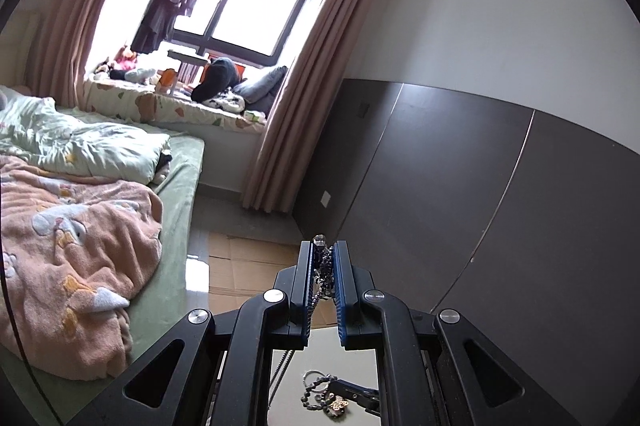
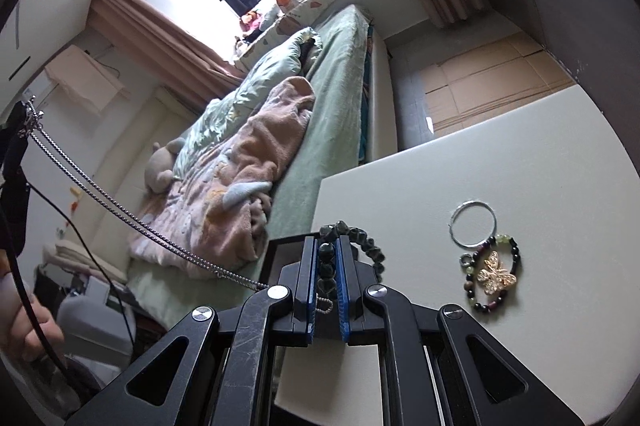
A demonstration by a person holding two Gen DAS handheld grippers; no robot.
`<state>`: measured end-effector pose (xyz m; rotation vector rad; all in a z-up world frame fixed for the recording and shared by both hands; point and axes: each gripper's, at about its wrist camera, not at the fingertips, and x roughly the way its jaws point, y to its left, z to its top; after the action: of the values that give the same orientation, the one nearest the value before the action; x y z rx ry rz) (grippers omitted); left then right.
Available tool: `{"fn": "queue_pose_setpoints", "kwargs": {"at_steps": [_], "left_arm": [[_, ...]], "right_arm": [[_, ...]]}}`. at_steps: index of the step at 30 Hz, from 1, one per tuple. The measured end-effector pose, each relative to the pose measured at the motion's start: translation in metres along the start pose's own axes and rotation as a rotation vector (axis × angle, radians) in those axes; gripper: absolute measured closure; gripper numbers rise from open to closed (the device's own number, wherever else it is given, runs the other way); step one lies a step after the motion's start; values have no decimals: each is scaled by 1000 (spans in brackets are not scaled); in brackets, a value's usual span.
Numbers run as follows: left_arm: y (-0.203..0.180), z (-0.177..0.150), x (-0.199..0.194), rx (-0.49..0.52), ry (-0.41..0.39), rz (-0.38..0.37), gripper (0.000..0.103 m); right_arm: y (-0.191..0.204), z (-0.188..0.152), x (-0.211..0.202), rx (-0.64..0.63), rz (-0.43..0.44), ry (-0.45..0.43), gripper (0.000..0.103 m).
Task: Organize jewelry
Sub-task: 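Carry the silver chain over the black box and open the left tool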
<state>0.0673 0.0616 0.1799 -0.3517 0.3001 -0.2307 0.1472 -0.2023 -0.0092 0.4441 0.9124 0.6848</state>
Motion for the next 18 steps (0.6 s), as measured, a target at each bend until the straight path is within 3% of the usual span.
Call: {"fn": "queue_pose_setpoints", "kwargs": {"at_steps": [8, 18], "left_arm": [[23, -10, 16, -34, 49, 48, 94], [43, -20, 14, -41, 74, 96, 93]], "right_arm": [[29, 3, 13, -42, 103, -26, 93], [42, -1, 37, -51, 126, 9, 93]]}}
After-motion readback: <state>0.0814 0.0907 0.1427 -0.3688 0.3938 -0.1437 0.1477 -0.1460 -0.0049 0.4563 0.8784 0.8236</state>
